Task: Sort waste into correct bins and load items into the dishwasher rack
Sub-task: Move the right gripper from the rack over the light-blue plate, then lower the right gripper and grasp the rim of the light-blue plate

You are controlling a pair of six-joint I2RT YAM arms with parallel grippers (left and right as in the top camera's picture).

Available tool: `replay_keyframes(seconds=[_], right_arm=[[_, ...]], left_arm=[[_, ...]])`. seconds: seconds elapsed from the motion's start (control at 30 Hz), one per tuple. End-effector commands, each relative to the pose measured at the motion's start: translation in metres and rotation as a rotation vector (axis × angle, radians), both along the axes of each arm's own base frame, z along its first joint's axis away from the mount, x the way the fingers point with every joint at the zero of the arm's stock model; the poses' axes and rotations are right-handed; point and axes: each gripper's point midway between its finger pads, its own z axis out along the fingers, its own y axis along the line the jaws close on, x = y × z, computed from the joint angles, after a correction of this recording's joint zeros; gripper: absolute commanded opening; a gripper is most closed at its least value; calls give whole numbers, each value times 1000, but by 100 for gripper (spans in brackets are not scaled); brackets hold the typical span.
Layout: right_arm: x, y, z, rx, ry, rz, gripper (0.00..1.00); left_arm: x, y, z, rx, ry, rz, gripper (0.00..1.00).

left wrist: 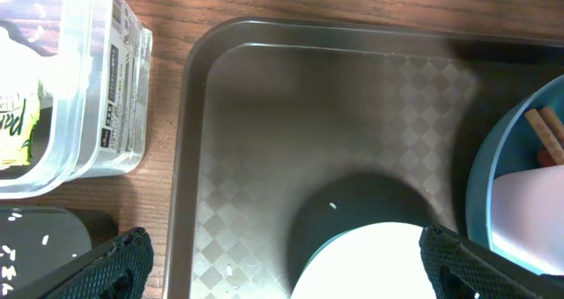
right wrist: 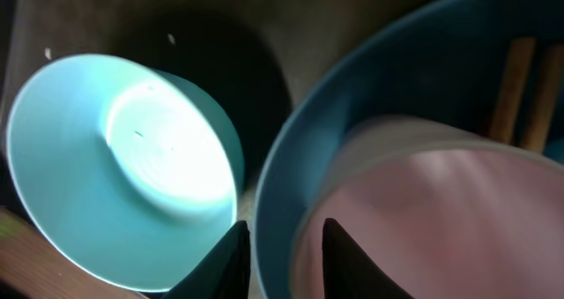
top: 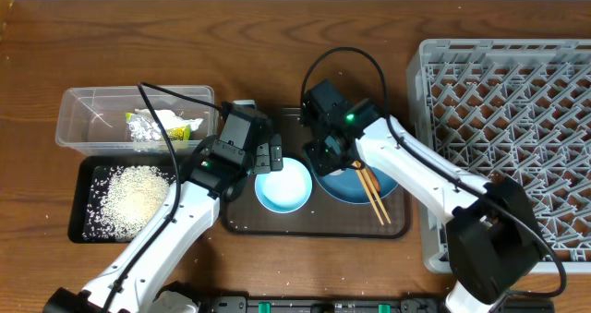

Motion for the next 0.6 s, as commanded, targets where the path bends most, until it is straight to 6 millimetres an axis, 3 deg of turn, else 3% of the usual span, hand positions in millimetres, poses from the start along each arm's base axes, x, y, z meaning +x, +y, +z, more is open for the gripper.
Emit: replay_keyframes(seconds=[0.0, 0.4, 0.57], right_arm=[[1, 7, 4, 15, -9, 2, 27], [7, 2, 4, -12, -34, -11, 29], [20, 5, 33, 37, -85, -26, 40]], left_arm=[[4, 2, 7, 18, -25, 5, 99], [4, 2, 7, 17, -25, 5, 99], [4, 2, 7, 17, -25, 4, 99]])
